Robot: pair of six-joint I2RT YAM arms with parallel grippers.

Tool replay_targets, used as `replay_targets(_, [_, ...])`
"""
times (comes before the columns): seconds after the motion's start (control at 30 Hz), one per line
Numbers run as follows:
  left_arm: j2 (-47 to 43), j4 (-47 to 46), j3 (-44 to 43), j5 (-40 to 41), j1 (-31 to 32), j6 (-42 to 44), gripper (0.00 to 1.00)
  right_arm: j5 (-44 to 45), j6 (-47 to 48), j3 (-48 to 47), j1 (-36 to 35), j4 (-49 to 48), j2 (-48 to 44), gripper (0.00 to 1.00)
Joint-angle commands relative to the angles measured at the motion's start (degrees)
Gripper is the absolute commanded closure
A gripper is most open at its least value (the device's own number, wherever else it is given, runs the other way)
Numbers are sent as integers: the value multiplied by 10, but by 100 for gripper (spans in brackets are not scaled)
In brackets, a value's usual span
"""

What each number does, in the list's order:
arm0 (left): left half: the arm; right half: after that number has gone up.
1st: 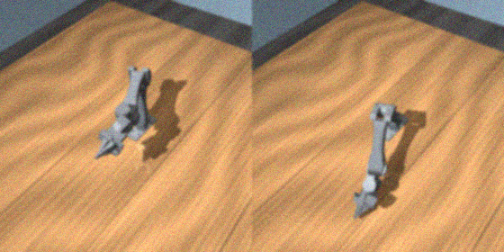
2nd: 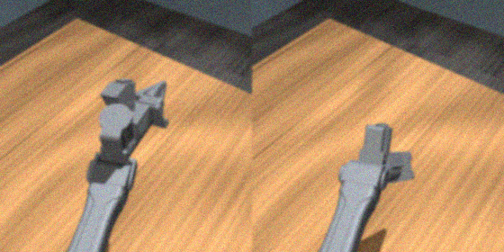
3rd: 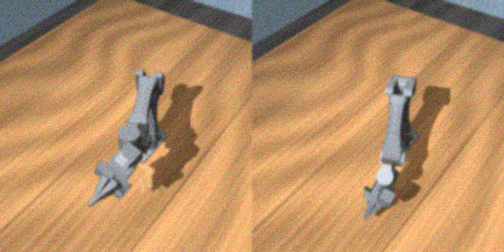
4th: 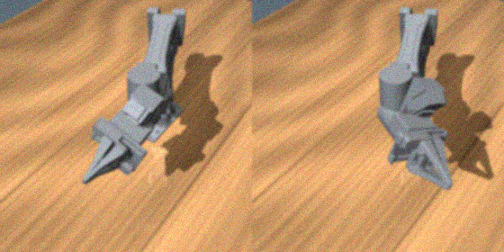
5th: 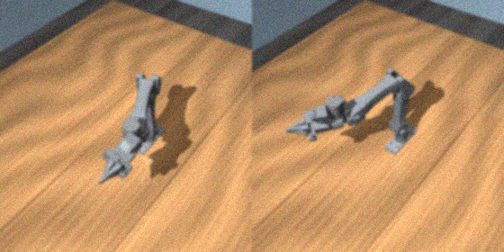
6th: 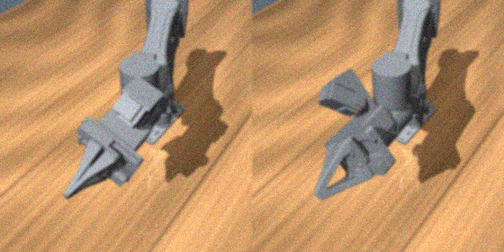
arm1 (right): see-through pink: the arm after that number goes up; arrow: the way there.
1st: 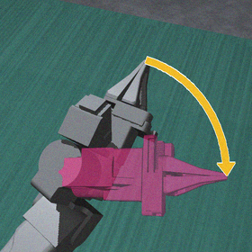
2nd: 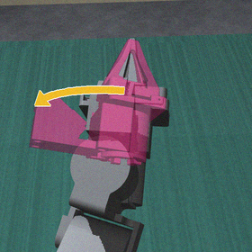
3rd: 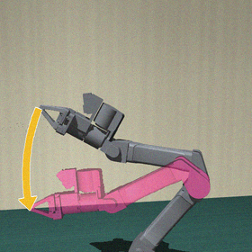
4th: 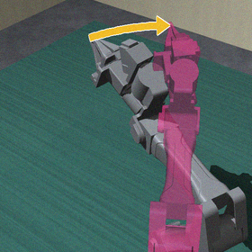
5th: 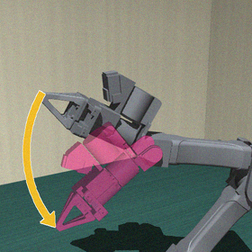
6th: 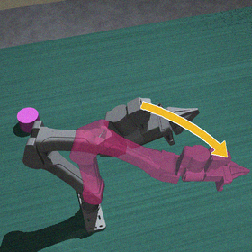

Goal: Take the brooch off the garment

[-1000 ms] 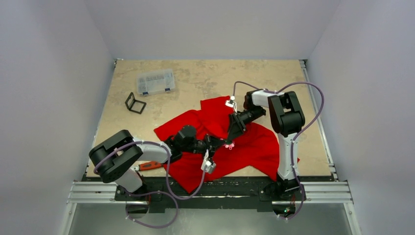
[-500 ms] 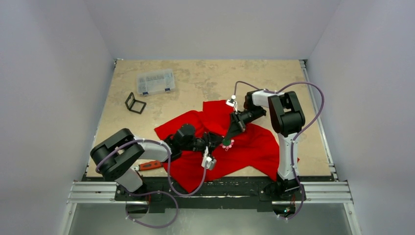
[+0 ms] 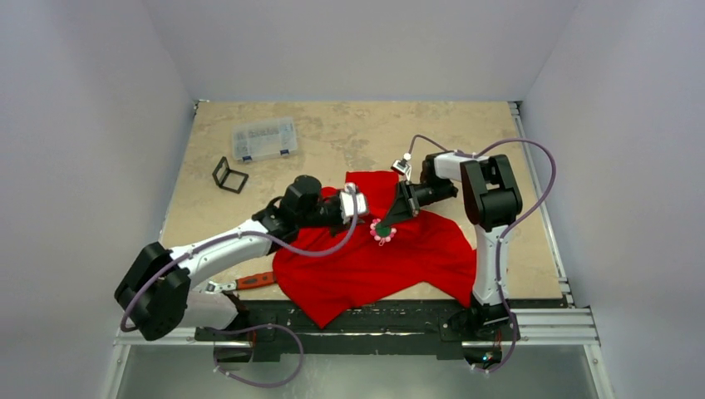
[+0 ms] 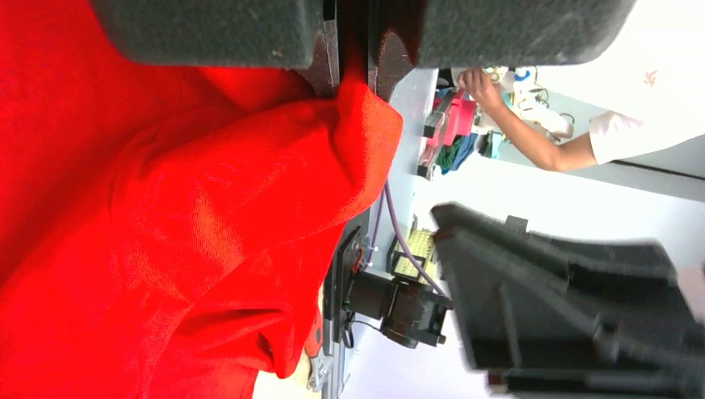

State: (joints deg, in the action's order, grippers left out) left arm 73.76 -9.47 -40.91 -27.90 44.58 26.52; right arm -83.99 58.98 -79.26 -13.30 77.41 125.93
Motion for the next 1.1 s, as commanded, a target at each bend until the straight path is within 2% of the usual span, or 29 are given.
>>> replay_targets(0.0, [48,60,-51,-20,-74,-318,79,-40,-6,-12,0,12,-25,100])
replay_targets(0.13, [71,6,-57,-50,-106,-402,75,-38,-29,-28,0,12,-18,100])
replay_targets(0.27, [74,24,-81,-55,-113,-410,67,-28,-78,-45,2,11,-5,100])
replay_targets(0.33, [68,51,-89,-46,-114,-395,63,-15,-142,-53,4,-20,-2,100])
replay_targets(0.43, [57,81,-97,-36,-117,-383,61,44,-368,-17,4,-188,-35,100])
replay_targets(0.5, [50,115,-102,-31,-121,-375,60,112,-539,47,5,-369,-102,100])
replay_targets(0.57, [40,120,-99,-37,-130,-375,60,165,-636,112,7,-522,-180,100])
replay_targets(0.7, [-5,86,-64,-28,-138,-357,57,180,-609,158,6,-586,-235,100])
replay_targets(0.83, [-31,69,-42,-156,-139,-273,49,206,-634,229,4,-719,-300,100])
replay_targets(0.93, [-29,67,-37,-206,-138,-218,47,204,-659,256,-3,-787,-318,100])
replay_targets(1.0, [-5,74,-51,-241,-135,-173,56,199,-683,268,-5,-826,-320,100])
replay_targets(1.07, [14,20,-45,-210,-129,-176,67,196,-697,277,-8,-851,-323,100])
